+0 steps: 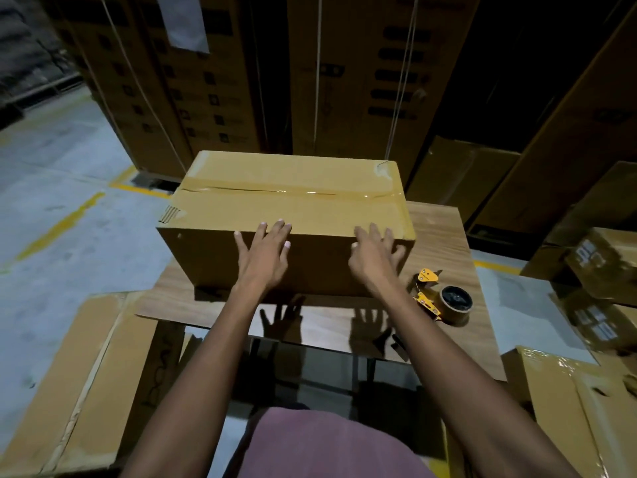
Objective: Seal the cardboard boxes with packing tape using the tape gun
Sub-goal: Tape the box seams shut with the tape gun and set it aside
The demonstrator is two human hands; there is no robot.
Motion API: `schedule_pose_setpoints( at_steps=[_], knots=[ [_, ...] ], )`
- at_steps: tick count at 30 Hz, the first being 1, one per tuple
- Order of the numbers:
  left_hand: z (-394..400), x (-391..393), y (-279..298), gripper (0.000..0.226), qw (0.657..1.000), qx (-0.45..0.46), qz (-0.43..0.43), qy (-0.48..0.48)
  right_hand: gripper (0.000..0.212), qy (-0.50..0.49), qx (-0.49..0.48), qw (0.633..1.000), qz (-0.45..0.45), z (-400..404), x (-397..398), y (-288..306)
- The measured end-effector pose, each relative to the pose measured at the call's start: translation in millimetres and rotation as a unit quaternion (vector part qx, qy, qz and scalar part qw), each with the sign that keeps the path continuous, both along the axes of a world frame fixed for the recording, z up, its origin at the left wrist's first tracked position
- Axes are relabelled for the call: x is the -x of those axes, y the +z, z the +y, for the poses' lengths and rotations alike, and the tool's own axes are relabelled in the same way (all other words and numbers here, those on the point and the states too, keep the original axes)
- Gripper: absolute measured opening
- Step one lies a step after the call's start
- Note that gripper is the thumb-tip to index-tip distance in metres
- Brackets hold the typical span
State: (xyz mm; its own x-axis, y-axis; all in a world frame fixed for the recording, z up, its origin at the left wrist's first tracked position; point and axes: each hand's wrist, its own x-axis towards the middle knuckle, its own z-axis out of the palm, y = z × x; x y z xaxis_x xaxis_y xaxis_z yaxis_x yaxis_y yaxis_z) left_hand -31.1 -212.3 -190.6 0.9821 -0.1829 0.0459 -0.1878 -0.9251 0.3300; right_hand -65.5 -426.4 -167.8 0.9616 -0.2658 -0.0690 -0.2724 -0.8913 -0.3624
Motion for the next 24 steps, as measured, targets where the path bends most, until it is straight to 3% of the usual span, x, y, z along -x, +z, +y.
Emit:
schedule_pose_setpoints(
  at_steps=[4,8,12,16,20,24],
  knots=[
    [23,-20,2,0.04,0.999,0.006,-0.037,0.022,0.059,0.071,0.013,0.997,0.021,59,22,-11],
    [55,-45,12,0.024,0.994,0.054,-0.092,0.026,0.066,0.042,0.008,0.999,-0.008,95,24,-20],
    [96,-85,15,0.029,0.996,0.028,-0.081,0.036,0.065,0.0,-0.049,0.999,-0.023,111,6,-23],
    [122,-122,15,0.053,0.994,-0.083,0.0,-0.068,0.066,-0.066,-0.099,0.993,-0.02,146,-20,-29],
    [145,-151,14,0.07,0.988,-0.104,-0.004,-0.112,0.067,-0.135,-0.086,0.987,-0.018,176,-42,-25],
    [166,-168,6,0.066,0.993,-0.102,0.003,-0.066,0.07,-0.174,-0.039,0.984,0.015,163,-59,-9]
  ],
)
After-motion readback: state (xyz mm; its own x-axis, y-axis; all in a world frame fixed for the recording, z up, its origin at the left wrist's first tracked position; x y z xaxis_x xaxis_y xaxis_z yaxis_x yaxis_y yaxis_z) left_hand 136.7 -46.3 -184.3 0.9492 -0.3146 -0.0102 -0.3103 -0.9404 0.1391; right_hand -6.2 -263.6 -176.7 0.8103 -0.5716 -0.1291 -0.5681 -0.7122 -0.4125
